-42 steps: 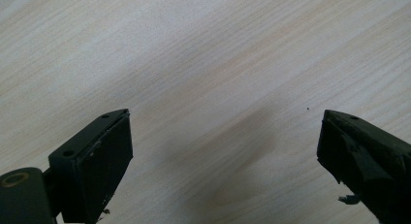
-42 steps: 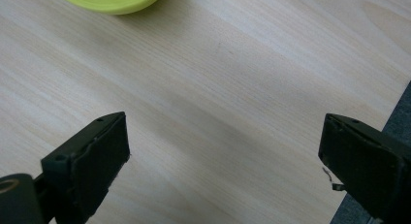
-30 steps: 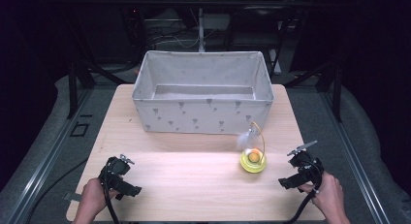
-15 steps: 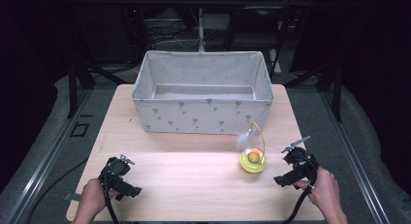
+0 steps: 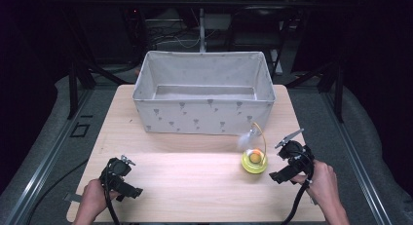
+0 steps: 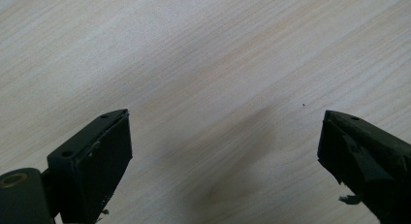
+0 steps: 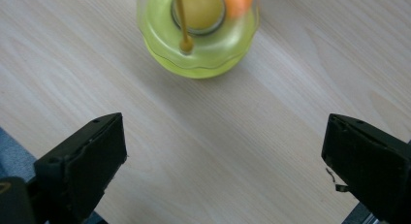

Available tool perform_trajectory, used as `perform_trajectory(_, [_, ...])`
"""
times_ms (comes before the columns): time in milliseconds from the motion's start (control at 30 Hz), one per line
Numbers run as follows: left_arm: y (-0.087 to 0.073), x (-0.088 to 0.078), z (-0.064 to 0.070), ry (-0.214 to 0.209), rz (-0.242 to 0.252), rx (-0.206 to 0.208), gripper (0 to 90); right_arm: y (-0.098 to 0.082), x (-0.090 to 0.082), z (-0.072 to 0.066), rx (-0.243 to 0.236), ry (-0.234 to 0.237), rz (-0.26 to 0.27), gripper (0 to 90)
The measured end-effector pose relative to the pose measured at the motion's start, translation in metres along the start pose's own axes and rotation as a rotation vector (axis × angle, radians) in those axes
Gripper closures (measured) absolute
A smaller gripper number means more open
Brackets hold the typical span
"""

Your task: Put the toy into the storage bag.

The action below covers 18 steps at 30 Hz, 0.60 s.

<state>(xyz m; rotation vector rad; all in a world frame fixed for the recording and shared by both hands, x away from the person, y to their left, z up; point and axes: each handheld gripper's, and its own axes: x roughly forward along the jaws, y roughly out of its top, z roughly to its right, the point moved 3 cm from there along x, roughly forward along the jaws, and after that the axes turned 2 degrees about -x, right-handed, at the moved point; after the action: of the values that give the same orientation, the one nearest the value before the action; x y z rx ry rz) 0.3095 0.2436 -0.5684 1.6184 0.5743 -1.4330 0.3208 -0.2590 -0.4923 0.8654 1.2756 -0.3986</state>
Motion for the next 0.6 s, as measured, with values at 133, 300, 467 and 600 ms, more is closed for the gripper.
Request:
perform_trajectory(133, [0.0, 0.0, 0.0, 0.0, -0.002, 0.004, 5.4, 0.008, -0.004, -0.003, -0.026, 0.009, 0.007, 2.1])
perform_trajectory(300, [0.001, 0.001, 0.0, -0.001, -0.002, 0.003, 5.2, 0.026, -0.01, -0.008, -0.066, 0.002, 0.015, 0.0])
perform_trajectory(467, [0.001, 0.001, 0.001, -0.001, -0.003, 0.002, 5.0, 0.04, -0.016, -0.011, -0.074, -0.005, 0.036, 0.0])
perform_trajectory(600, [0.002, 0.001, 0.001, -0.002, -0.003, 0.005, 4.9, 0.055, -0.021, -0.013, -0.092, -0.001, 0.029, 0.0])
